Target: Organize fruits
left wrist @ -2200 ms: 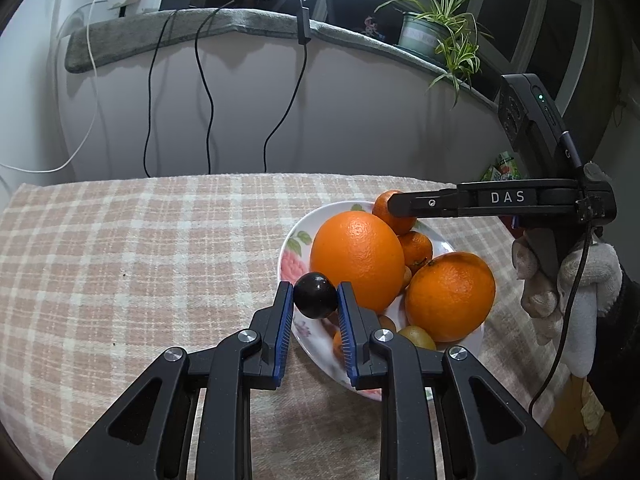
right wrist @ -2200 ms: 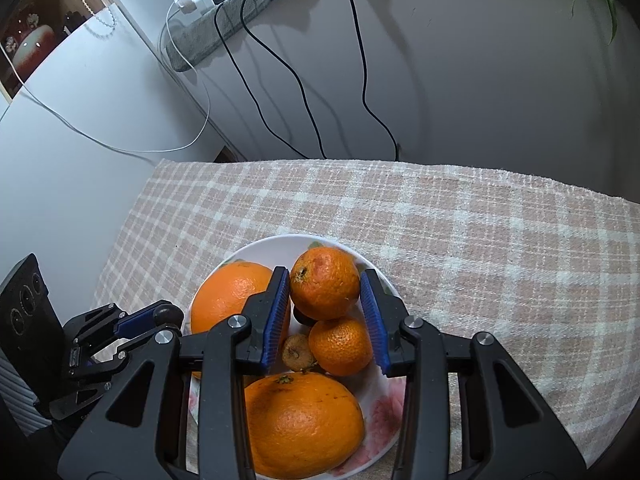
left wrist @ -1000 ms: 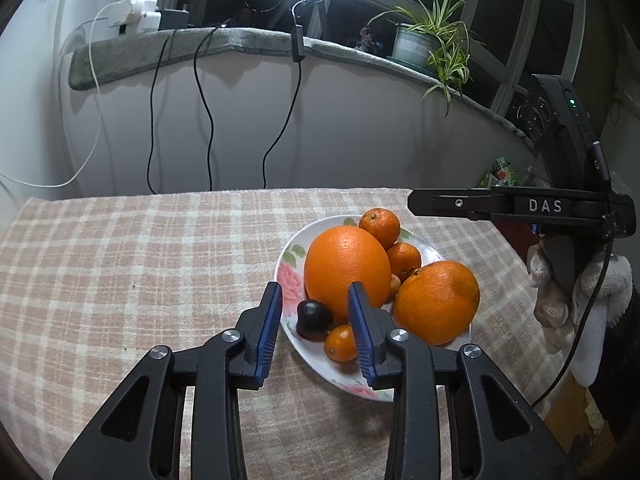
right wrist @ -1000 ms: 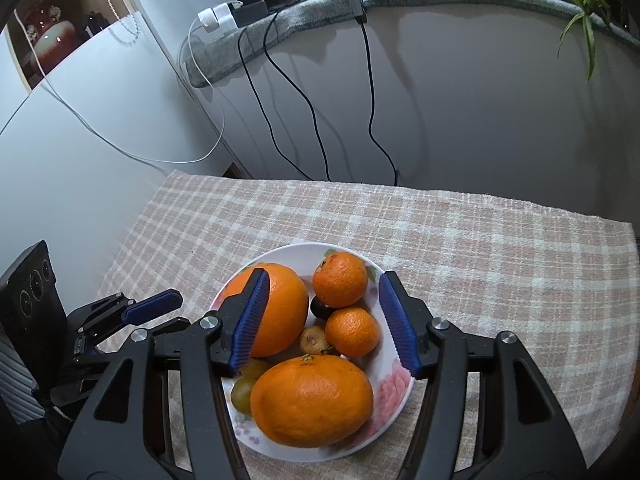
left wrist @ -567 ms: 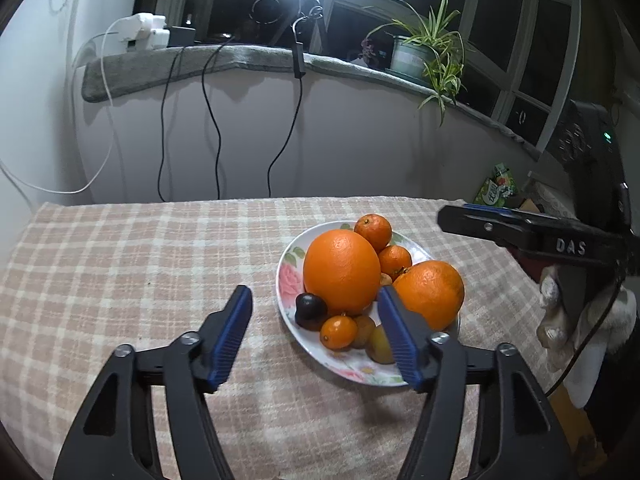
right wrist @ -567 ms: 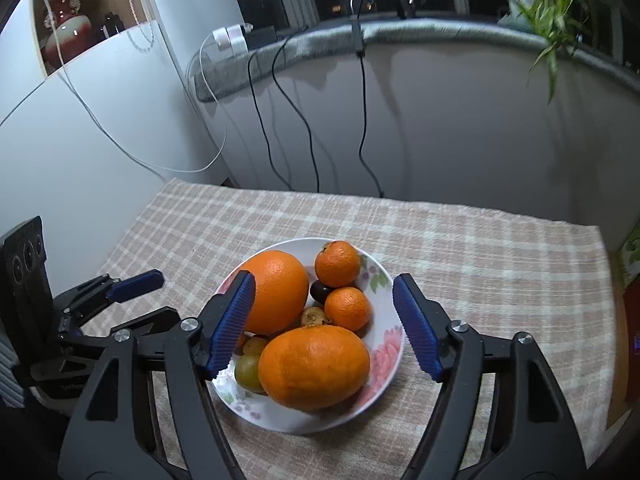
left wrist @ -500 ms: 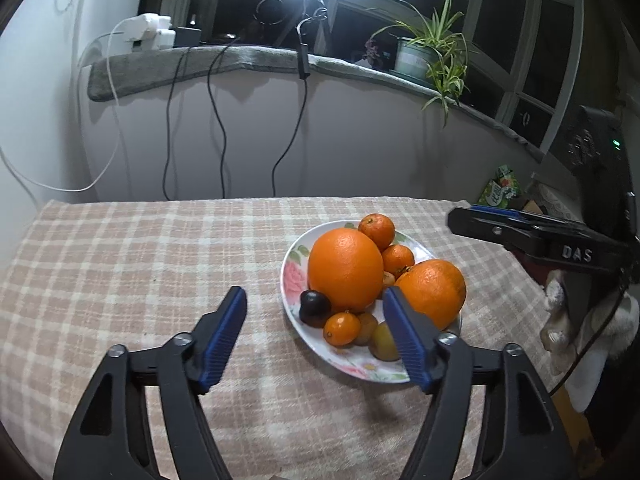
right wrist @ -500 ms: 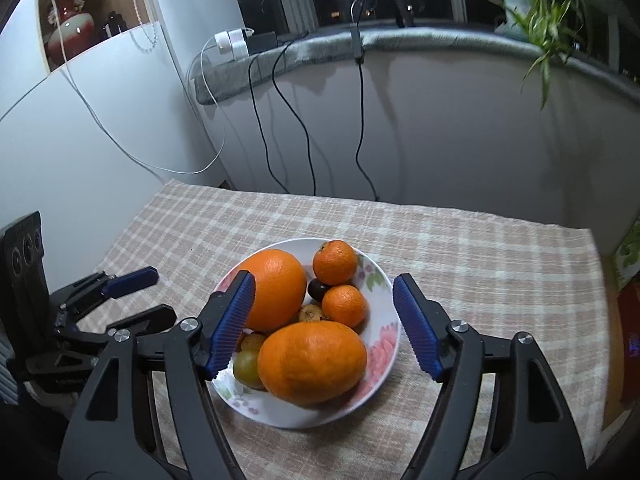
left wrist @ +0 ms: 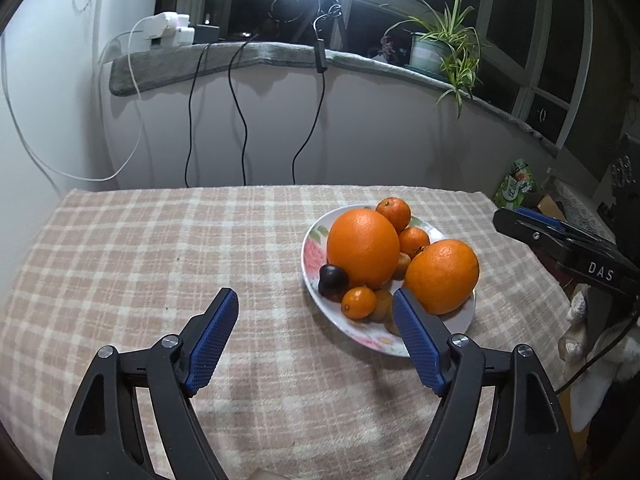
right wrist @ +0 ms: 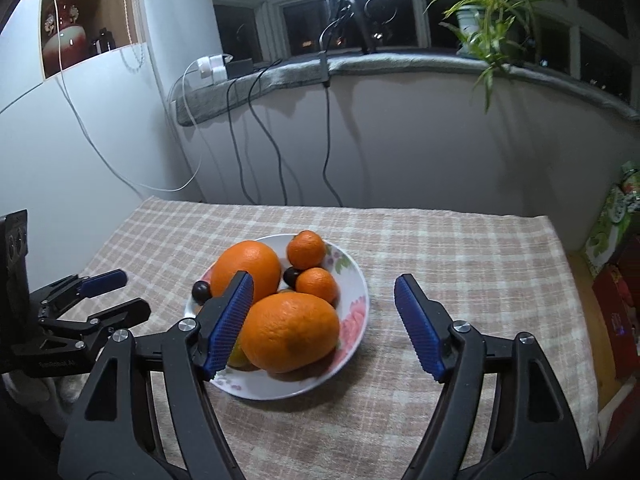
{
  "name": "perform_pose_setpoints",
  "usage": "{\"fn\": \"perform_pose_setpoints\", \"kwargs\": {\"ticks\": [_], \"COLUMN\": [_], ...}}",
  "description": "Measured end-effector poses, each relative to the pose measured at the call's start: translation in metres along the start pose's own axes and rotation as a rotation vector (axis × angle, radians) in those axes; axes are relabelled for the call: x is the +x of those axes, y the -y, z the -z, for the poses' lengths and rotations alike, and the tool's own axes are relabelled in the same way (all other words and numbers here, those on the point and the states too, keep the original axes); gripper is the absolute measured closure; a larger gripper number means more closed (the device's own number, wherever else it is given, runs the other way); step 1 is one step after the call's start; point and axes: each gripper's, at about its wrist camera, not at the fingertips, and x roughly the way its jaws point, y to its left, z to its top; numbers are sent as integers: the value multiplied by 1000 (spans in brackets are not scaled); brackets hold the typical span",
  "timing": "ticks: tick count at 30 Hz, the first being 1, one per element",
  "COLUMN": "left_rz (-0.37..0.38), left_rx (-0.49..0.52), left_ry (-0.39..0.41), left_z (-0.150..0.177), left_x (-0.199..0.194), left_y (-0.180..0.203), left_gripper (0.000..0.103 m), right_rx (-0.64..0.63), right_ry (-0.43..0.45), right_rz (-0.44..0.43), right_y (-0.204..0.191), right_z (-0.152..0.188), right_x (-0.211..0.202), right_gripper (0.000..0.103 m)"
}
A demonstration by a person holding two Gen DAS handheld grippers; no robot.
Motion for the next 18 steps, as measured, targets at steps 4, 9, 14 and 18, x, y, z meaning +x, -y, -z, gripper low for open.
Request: {"fn": "perform_pose_setpoints", "kwargs": {"ticks": [4,9,14,18], "left_rz": [-18,-32,-41,-50], "left_rx": [7,7,10,14], "left_ry": [1,7,14,14], "left_z": [1,0,-1,-1], "left_x": [-1,-3,-4,-3], "left_y": [1,2,2,2], "left_gripper": [24,24,24,23], "right_rx": [-21,-38,-18,-23], "right_ry": [33,50,42,41], "right_rz": [29,39,33,38], "right_y": [-2,-5,-2,-3], "right_z": [5,8,10,10], "right_x": [-7,-6,-5,-5], "right_gripper": [27,27,27,21]}}
